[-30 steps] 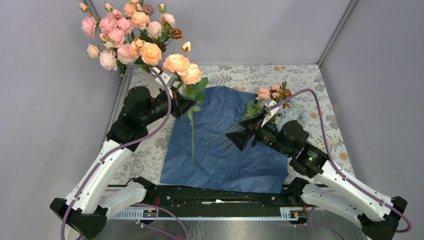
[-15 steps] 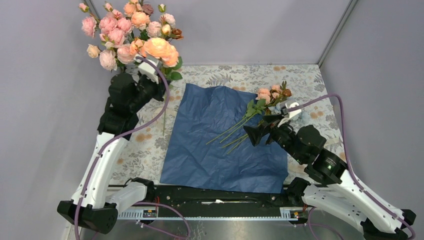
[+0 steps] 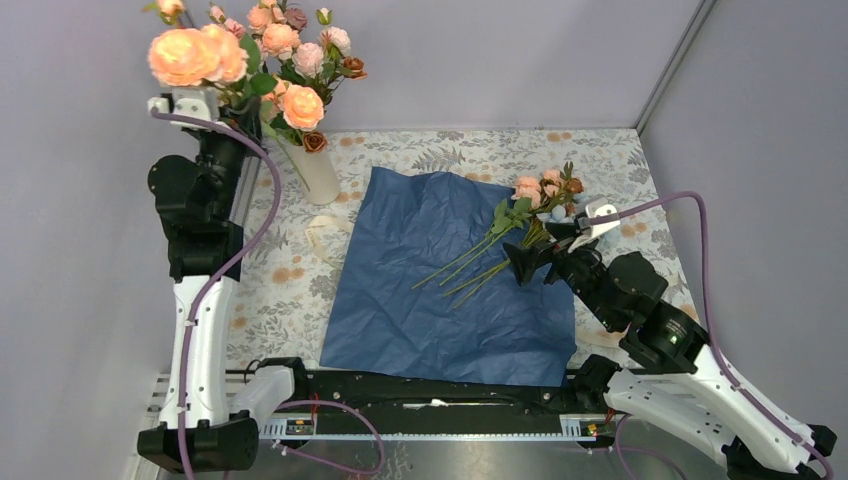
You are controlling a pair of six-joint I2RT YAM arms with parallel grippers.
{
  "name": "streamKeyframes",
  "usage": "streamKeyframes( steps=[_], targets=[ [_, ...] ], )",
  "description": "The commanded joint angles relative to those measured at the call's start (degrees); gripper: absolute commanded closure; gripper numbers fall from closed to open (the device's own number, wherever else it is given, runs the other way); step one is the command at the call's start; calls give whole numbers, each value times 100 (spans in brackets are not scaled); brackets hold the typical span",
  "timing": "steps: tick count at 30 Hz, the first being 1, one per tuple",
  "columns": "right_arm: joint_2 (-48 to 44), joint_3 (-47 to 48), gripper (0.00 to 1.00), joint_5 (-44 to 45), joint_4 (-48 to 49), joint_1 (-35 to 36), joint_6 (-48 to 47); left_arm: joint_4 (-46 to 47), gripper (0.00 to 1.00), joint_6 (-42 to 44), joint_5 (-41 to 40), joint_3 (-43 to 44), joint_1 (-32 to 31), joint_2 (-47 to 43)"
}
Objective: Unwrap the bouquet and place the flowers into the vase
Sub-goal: Insert the fake flower into the vase.
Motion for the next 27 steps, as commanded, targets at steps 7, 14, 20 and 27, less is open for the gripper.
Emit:
streamKeyframes(
  steps=[7,14,20,27],
  targets=[
    [-383,115,0,308,34,-1,67,2452,100,-768,-714,103,462,91],
    [-709,6,0,446,33,-3,195,3170,100,-816,-942,-289,522,232],
    [-807,5,0,444,24,-1,358,3524,100,-904,-985,-588,547,399],
    [-1032,-46,0,509,-12,-1,463,3517,100,-768,-828,-788,554,490]
  ],
)
